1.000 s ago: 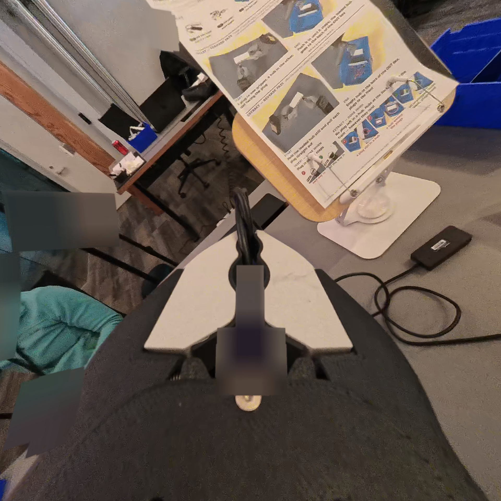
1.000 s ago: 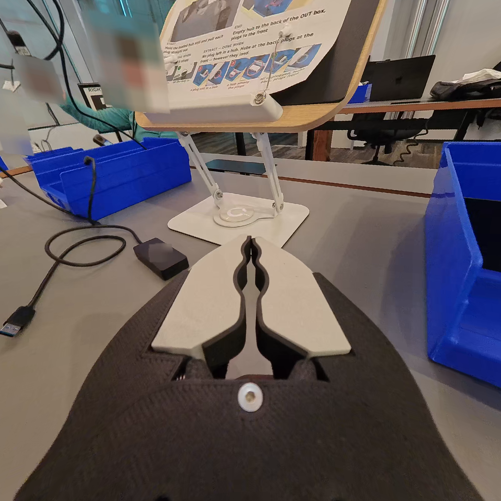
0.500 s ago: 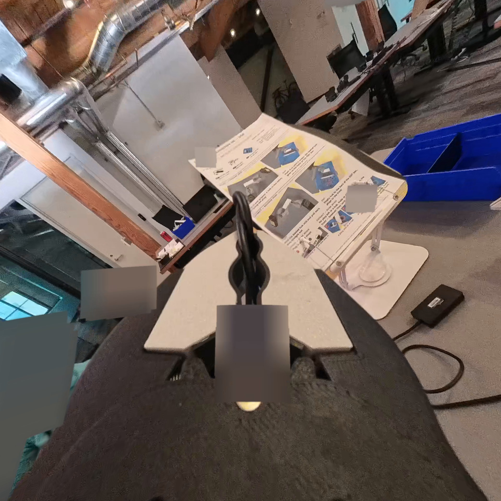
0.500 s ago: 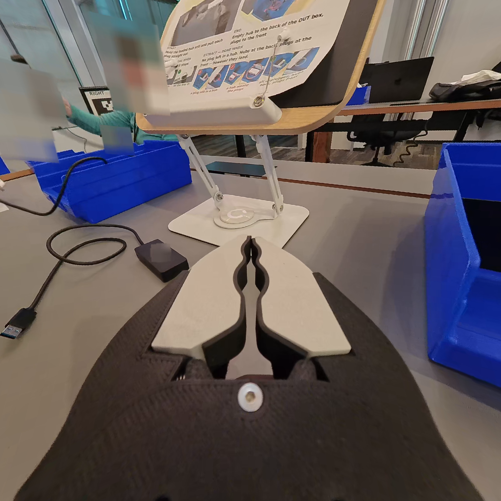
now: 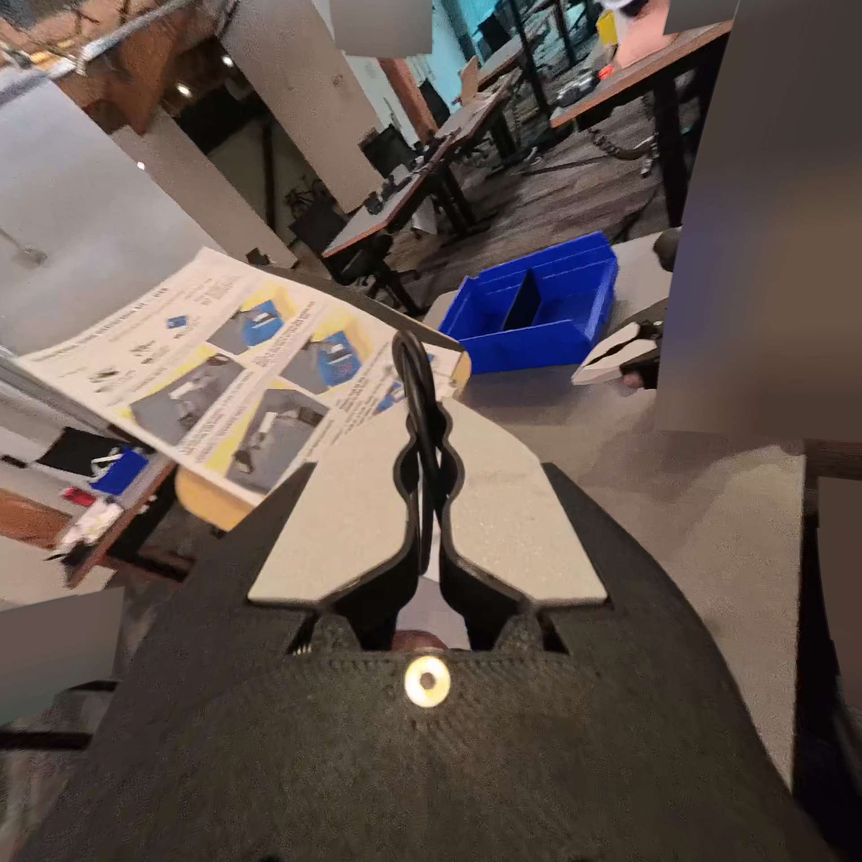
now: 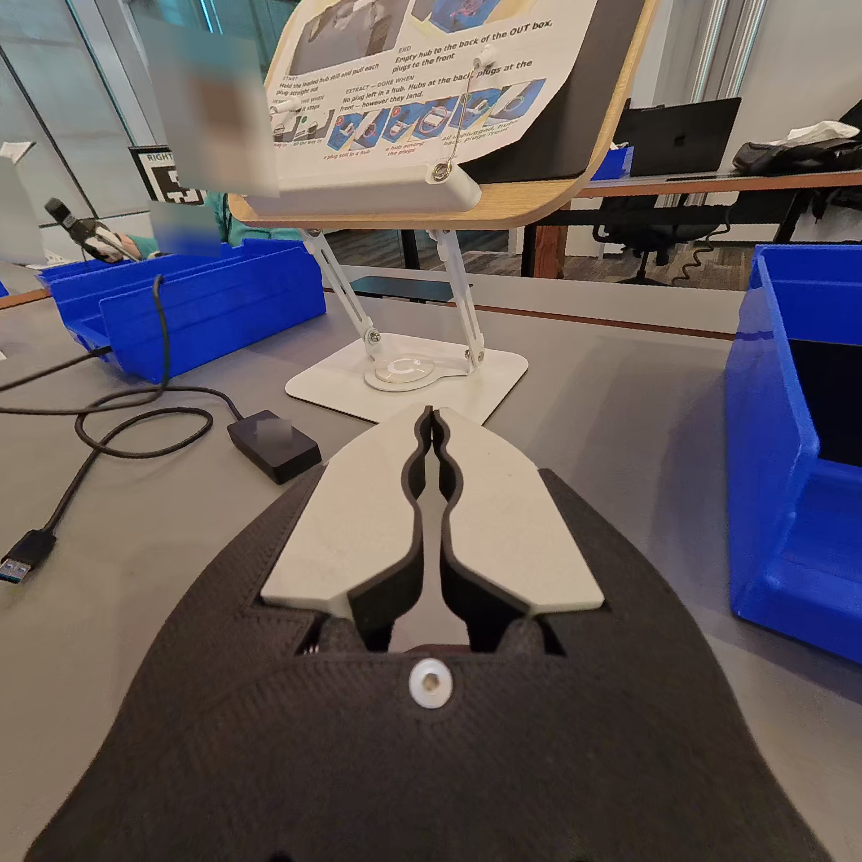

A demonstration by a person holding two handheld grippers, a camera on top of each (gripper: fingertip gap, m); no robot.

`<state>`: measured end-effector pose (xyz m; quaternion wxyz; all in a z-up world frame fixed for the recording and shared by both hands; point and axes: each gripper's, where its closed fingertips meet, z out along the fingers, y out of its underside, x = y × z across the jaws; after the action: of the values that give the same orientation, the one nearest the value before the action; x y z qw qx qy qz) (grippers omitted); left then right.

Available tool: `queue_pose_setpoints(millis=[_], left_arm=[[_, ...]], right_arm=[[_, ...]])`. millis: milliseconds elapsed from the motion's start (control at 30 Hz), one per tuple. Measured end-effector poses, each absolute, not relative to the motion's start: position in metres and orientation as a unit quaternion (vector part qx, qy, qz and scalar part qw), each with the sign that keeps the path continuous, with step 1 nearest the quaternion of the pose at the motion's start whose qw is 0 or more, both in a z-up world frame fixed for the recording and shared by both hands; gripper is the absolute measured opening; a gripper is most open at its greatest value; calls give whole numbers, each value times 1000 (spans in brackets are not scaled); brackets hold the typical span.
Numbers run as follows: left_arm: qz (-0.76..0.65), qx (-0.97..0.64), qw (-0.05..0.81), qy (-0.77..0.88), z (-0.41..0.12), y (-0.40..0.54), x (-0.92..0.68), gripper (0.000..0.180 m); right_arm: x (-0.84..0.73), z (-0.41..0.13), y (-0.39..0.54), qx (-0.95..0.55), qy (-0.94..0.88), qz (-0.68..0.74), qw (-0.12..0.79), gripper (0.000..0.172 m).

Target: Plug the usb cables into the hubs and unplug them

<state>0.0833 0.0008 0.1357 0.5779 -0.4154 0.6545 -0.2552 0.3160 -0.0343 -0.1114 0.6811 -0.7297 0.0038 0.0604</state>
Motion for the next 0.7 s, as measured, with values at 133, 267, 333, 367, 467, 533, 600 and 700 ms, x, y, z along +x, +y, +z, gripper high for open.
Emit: queue_pose_setpoints(millis=[133, 267, 333, 367, 467, 533, 600, 700], left_arm=[[-269, -431, 529, 680, 82, -3, 115, 3], [-327, -460, 458, 687, 28, -9, 143, 3], [-330, -474, 433, 692, 0, -9, 152, 3], [-343, -483, 414, 691, -14, -10, 155, 3], [-346, -517, 347, 702, -65, -7, 162, 4], [-347, -536, 330, 695, -89, 2, 163, 25], [-319, -553, 316, 702, -106, 11, 157, 66], [-296, -546, 362, 695, -90, 29, 143, 74]], right_arm=[[316, -111, -35, -729, 4, 61, 682, 0], [315, -111, -35, -729, 1, 62, 682, 0], [315, -110, -35, -728, 2, 62, 682, 0], [315, -110, -35, -728, 2, 62, 682, 0], [315, -111, -35, -729, 1, 62, 682, 0], [315, -111, -35, -729, 1, 62, 682, 0], [315, -111, -35, -729, 1, 62, 682, 0], [315, -111, -35, -729, 0, 62, 682, 0]])
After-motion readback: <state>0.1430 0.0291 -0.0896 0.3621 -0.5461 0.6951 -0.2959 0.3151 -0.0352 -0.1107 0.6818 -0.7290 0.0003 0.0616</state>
